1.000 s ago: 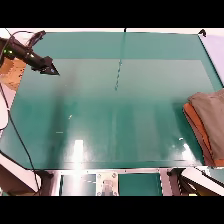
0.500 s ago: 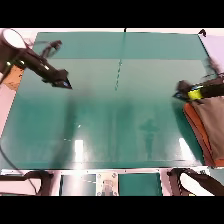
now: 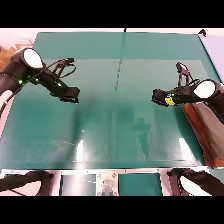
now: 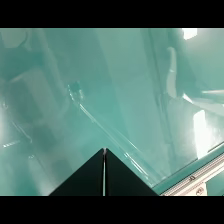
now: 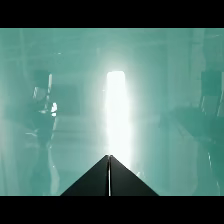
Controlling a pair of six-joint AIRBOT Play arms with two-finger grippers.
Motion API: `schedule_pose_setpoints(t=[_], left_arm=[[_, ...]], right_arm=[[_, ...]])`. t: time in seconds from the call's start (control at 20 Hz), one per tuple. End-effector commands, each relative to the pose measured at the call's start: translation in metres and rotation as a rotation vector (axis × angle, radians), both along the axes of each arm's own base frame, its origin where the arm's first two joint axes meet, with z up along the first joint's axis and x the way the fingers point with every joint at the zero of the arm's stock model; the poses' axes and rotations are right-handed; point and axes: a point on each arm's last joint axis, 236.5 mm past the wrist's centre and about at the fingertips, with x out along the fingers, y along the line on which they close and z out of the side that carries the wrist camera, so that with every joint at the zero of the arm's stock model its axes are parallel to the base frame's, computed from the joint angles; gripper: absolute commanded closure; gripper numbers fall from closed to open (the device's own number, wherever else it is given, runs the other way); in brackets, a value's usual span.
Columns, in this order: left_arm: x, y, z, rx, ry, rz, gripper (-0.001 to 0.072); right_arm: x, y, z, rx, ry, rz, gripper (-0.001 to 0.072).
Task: Fold the shirts.
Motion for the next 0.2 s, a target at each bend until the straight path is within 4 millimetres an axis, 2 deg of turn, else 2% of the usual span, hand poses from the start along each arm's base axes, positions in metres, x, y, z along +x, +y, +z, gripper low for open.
schedule_pose_setpoints(t=[0.0, 0.15], left_arm=[[-0.0007, -0.0018, -0.0003, -0.003, -0.003, 0.004, 0.0688], [-0.0006, -0.0018, -0.0002, -0.003, -0.004, 0.004, 0.0688]], right_arm=[[0.0009, 0.0027, -0.0002, 0.002, -0.008, 0.002, 0.0698], [0.0009, 0.0029, -0.0001, 0.003, -0.008, 0.002, 0.0698]])
